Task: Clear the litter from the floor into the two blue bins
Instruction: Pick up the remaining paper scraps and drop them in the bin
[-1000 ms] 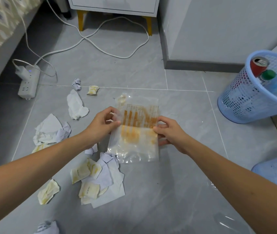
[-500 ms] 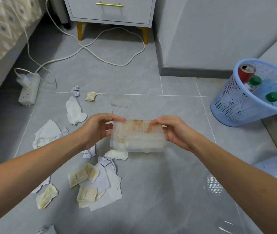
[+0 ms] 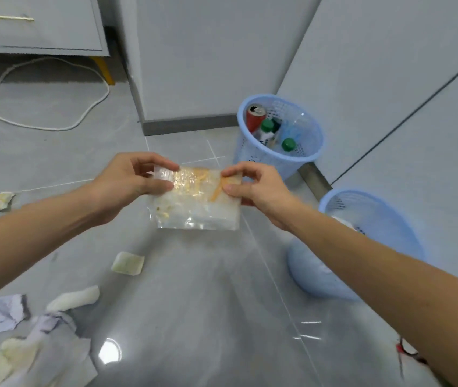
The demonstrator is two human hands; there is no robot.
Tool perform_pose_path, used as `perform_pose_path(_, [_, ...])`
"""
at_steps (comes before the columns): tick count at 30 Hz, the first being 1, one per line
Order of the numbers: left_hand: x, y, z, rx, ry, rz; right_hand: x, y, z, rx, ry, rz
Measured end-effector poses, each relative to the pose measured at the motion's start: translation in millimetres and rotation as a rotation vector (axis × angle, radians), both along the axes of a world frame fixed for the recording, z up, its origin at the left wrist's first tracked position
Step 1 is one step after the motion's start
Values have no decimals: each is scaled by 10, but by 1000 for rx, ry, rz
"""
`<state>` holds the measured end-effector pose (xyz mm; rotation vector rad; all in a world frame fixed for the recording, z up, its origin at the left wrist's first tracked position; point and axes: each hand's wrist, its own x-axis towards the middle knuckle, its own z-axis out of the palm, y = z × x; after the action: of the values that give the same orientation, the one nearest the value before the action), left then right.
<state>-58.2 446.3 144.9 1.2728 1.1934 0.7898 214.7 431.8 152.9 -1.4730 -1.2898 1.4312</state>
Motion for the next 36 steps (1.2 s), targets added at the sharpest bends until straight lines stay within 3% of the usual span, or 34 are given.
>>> perform_pose_path(7, [2005, 201, 481, 96, 21, -310, 1801, -616, 561, 79, -164, -278])
perform_pose_path(10, [2750, 59, 504, 213, 104, -464, 2400, -960, 664, 43, -323, -317])
perform_pose_path(15, [3584, -146, 292, 521, 512, -763, 2898, -1290, 429, -92, -690, -130])
perform_pose_path(19, [3847, -302, 189, 940, 941, -923, 2947, -1322, 31, -31, -1039, 52])
perform_pose_path(21, [3915, -335, 122, 1059, 1054, -998, 2924, -1312, -103, 30, -1173, 108])
perform_pose_path(26, [3986, -316, -70, 973, 1210, -1154, 2873, -1227, -315, 40, -1401, 220])
perform_pose_path(36, [4300, -356, -536, 910, 1459, -1409, 2779, -978, -721, -173, -1440, 425])
